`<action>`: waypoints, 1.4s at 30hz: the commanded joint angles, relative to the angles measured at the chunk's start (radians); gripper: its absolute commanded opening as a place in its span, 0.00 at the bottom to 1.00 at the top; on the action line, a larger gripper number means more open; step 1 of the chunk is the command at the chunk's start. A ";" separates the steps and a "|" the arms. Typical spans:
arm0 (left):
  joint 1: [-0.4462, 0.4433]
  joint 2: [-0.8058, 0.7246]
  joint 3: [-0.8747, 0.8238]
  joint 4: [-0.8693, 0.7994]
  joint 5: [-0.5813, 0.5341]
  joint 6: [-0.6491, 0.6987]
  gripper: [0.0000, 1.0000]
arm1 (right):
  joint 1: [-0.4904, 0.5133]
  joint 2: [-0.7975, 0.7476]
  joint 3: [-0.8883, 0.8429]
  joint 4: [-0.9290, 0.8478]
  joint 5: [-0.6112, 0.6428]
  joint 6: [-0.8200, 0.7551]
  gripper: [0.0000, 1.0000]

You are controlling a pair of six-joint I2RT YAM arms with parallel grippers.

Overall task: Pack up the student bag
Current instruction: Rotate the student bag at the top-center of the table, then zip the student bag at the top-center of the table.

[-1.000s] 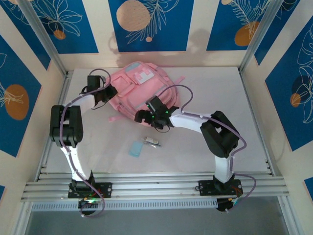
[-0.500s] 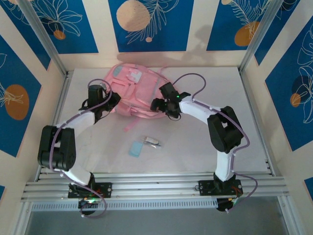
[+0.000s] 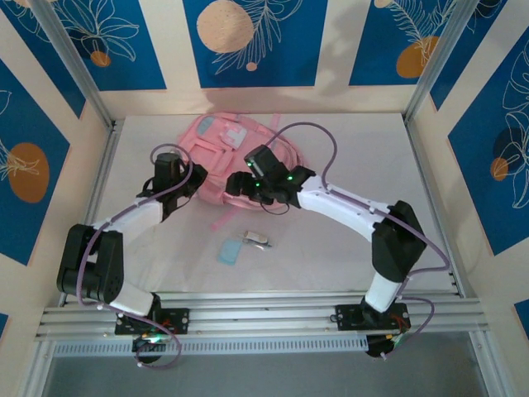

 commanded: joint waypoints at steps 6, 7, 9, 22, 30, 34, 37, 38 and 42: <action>-0.023 -0.066 -0.035 0.104 0.020 -0.019 0.00 | 0.047 0.144 -0.005 0.255 -0.127 0.195 0.56; -0.023 -0.070 -0.039 0.105 0.020 -0.020 0.00 | 0.050 0.157 -0.001 0.278 -0.131 0.205 0.56; -0.024 -0.075 -0.044 0.106 0.023 -0.022 0.00 | 0.057 0.183 0.010 0.310 -0.131 0.216 0.55; -0.026 -0.110 -0.090 0.124 0.048 -0.049 0.00 | 0.010 0.297 0.027 0.399 -0.060 0.300 0.22; -0.014 -0.090 -0.079 0.110 0.010 0.012 0.00 | -0.002 0.225 -0.013 0.310 -0.069 0.135 0.00; 0.028 -0.034 -0.036 0.102 0.028 0.053 0.00 | -0.021 0.194 -0.013 0.087 -0.173 -0.030 0.00; 0.053 0.019 -0.005 0.141 0.064 0.053 0.00 | -0.032 0.185 -0.004 -0.124 -0.229 -0.154 0.00; 0.057 0.033 0.006 0.148 0.071 0.056 0.00 | -0.037 0.184 -0.005 -0.178 -0.238 -0.187 0.00; 0.065 0.079 0.058 0.146 0.083 0.101 0.00 | -0.074 0.149 -0.040 -0.383 -0.236 -0.292 0.00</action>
